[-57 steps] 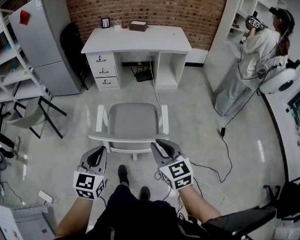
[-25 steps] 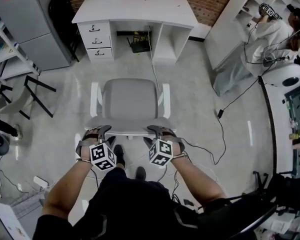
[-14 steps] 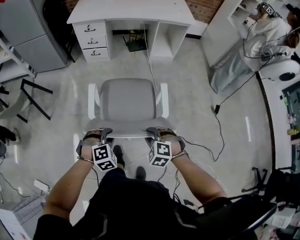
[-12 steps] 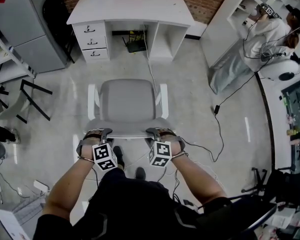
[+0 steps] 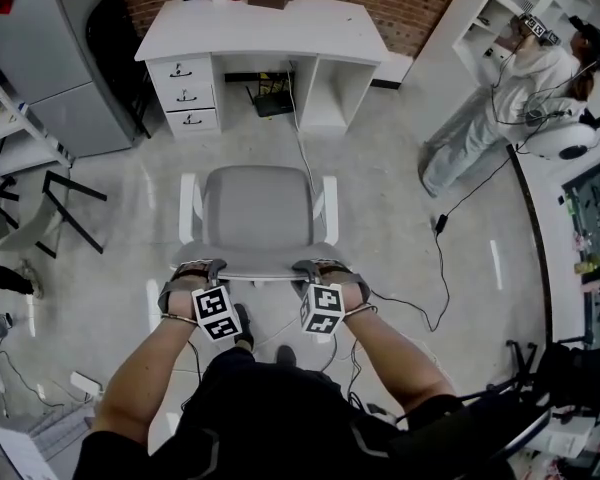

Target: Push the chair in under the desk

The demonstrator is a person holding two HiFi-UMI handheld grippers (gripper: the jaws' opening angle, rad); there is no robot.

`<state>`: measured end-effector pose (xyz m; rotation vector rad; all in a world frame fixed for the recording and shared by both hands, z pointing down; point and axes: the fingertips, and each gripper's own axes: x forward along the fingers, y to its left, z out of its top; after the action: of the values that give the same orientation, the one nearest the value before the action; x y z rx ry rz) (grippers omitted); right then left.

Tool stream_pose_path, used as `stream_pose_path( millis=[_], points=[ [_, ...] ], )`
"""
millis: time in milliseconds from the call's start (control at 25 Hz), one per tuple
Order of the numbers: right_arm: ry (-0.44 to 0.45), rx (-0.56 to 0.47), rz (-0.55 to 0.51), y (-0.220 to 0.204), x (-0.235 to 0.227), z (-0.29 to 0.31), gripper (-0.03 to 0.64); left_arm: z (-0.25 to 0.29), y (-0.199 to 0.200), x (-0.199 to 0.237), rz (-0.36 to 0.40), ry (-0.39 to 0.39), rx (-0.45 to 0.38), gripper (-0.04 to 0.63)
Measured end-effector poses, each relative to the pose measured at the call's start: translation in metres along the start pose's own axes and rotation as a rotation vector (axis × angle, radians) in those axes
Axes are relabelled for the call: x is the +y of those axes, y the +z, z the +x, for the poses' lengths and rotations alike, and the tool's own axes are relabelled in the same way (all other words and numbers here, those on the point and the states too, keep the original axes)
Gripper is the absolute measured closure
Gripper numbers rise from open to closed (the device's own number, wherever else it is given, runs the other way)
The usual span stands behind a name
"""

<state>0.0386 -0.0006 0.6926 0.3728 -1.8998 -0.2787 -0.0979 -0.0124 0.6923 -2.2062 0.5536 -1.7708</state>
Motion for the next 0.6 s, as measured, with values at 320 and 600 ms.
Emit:
stream_pose_path(
  millis=[320,600],
  points=[
    [0.021,0.01,0.008,0.004,-0.013,0.011,0.512,0.008,-0.006,0.016,0.012,-0.004,0.012,0.469],
    [0.048,0.056,0.005,-0.003,-0.024,0.023,0.515,0.015,-0.002,0.024,0.021,-0.03,0.0,0.472]
  ],
)
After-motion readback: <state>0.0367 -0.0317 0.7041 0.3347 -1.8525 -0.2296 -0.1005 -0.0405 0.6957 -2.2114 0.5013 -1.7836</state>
